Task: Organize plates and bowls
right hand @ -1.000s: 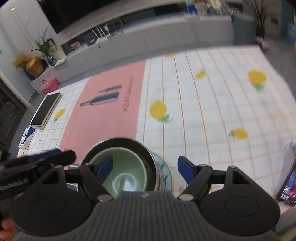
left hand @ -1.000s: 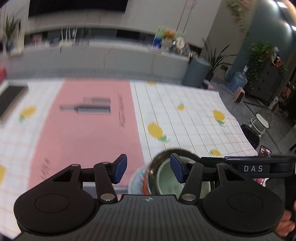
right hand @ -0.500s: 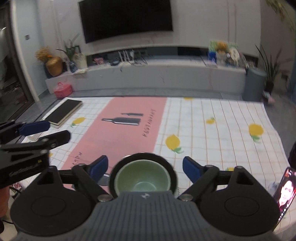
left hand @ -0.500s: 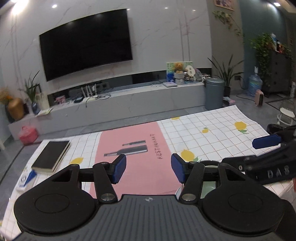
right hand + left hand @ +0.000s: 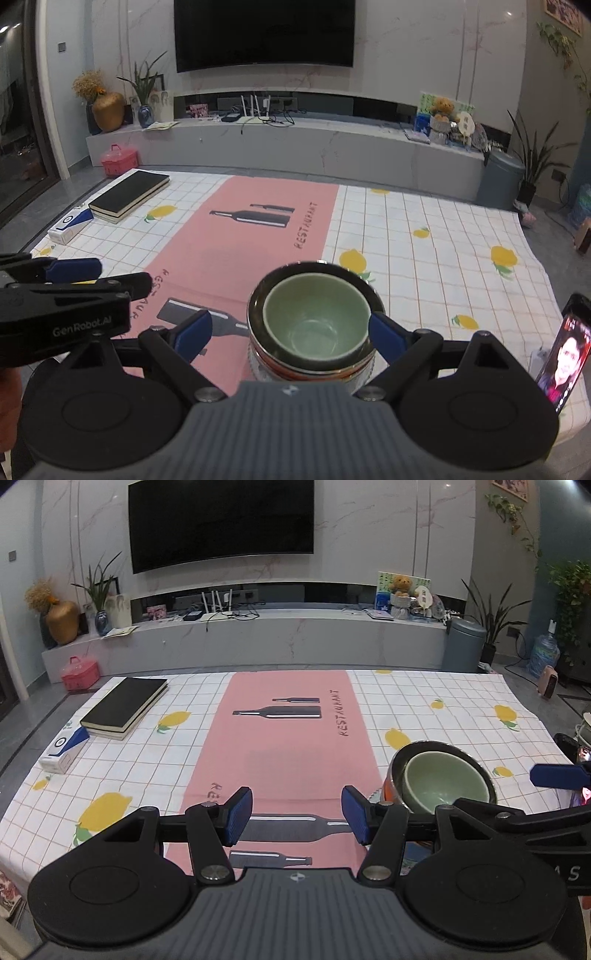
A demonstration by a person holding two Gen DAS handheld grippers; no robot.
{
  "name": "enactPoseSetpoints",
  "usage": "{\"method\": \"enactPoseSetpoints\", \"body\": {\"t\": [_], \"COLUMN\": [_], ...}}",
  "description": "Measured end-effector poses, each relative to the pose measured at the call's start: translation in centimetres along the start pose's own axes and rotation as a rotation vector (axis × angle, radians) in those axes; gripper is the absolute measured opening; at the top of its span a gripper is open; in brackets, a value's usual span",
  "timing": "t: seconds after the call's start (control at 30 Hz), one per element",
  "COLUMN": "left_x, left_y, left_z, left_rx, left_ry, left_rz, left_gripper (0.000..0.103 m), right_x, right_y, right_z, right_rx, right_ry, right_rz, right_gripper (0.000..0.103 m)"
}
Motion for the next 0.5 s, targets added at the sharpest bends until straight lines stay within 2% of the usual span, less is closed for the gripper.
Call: {"method": "enactPoseSetpoints", "body": {"t": [0.33, 0.5], "left_x": [1.2, 1.7], "left_y": [0.9, 1.2], "left_z": [1.0, 0.6], "left_rx": [-0.007, -0.008], "left_ry": [0.044, 0.032], "left_rz": [-0.044, -0.062], "left_gripper": [0.066, 0.066], "right_x": [1.4, 1.8], "right_y": [1.3, 1.4], "right_z": [0.4, 0.5], "right_rx": [0.022, 0.029], "right_ry": [0.054, 0.065], "right_rz": [-0.054, -0.067], "right_gripper": [0.09, 0.09]}}
Point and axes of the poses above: each gripper's, at about its wrist camera, not at the fingertips, and y roughly the way its jaws point, z to its right, x to its underside, the point moved 8 cm from there along y, roughly the way its jaws point, and after that the axes turned 3 degrees about -x, right-handed, at the moved point
